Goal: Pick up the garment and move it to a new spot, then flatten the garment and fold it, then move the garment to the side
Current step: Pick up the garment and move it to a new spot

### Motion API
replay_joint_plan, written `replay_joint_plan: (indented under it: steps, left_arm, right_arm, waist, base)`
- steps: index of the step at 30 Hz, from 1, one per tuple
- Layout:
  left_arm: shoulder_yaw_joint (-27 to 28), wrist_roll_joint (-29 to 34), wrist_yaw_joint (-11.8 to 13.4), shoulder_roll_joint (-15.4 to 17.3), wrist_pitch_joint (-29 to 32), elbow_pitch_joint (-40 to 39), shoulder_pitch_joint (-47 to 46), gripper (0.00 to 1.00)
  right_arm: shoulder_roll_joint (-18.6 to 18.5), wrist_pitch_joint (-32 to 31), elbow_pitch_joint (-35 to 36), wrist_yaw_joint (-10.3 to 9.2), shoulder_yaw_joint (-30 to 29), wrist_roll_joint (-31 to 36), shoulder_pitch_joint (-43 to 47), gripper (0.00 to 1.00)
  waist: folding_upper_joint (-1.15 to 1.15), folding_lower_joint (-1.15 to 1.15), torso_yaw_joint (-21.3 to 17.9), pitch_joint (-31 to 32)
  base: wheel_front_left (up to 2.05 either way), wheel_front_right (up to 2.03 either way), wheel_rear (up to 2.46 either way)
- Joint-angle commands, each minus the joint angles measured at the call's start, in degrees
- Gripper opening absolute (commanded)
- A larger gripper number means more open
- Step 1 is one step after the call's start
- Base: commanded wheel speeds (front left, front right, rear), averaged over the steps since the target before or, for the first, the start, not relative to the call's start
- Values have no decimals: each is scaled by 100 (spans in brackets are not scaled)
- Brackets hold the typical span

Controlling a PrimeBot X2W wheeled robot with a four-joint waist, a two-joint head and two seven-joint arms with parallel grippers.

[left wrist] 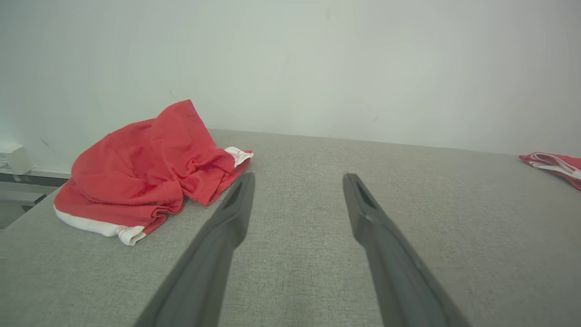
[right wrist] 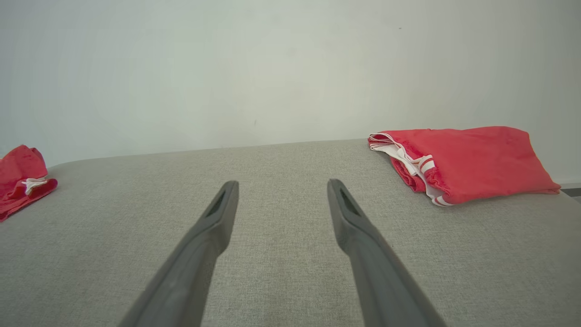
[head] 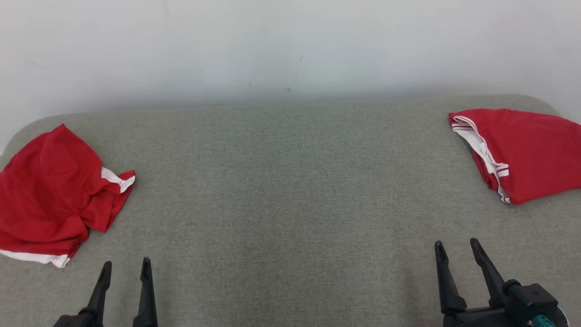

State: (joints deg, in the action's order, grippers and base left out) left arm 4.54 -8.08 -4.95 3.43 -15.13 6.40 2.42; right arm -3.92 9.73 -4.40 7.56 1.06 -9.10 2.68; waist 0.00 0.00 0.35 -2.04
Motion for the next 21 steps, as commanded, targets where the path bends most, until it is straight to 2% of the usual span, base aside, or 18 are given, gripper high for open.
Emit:
replay_joint_plan:
  steps: [1,21]
  left_arm:
    - [22,55,37,30,0,-4,-42,100]
    - [268,-93,230,107,0,97,-316,100]
  right_arm:
    - [27,36,-10,-17,23,-25,-24,100]
    - [33,12,-332,-17,355,-18,-376,100]
  waist:
    - [0,0,79,-32]
    - [0,0,1618,-347]
  base:
    - [0,0,0]
    - [0,0,0]
